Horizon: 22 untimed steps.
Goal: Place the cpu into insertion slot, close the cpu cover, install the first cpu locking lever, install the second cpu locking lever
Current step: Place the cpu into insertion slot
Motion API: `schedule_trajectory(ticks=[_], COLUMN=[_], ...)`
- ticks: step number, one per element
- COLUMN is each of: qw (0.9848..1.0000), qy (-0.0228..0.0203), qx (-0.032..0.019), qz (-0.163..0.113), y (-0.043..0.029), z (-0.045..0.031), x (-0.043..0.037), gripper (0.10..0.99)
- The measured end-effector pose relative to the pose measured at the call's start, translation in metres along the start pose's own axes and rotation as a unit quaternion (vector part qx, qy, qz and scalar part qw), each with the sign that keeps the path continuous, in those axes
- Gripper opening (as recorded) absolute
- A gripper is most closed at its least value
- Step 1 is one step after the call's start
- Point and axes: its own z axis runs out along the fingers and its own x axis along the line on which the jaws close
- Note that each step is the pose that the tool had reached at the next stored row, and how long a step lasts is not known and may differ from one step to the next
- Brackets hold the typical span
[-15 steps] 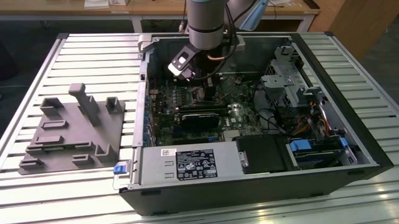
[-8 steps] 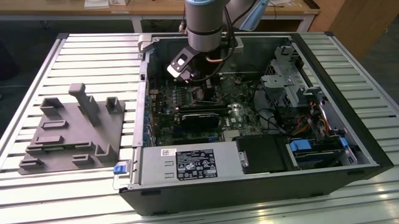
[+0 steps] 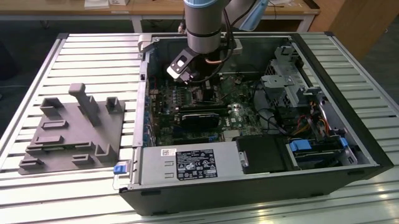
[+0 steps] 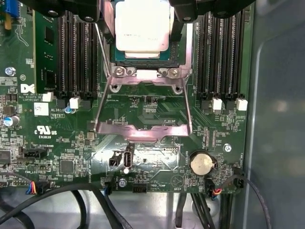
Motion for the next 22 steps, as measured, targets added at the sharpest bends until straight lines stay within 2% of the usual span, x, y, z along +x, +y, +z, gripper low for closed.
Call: schedule_trajectory(ticks=[22], qw=[1.0000], qy=[0.0000], qx=[0.0000], qz=[0.000], y=[0.0016], z=[0.0034], x=[0.0024], gripper=[0.537])
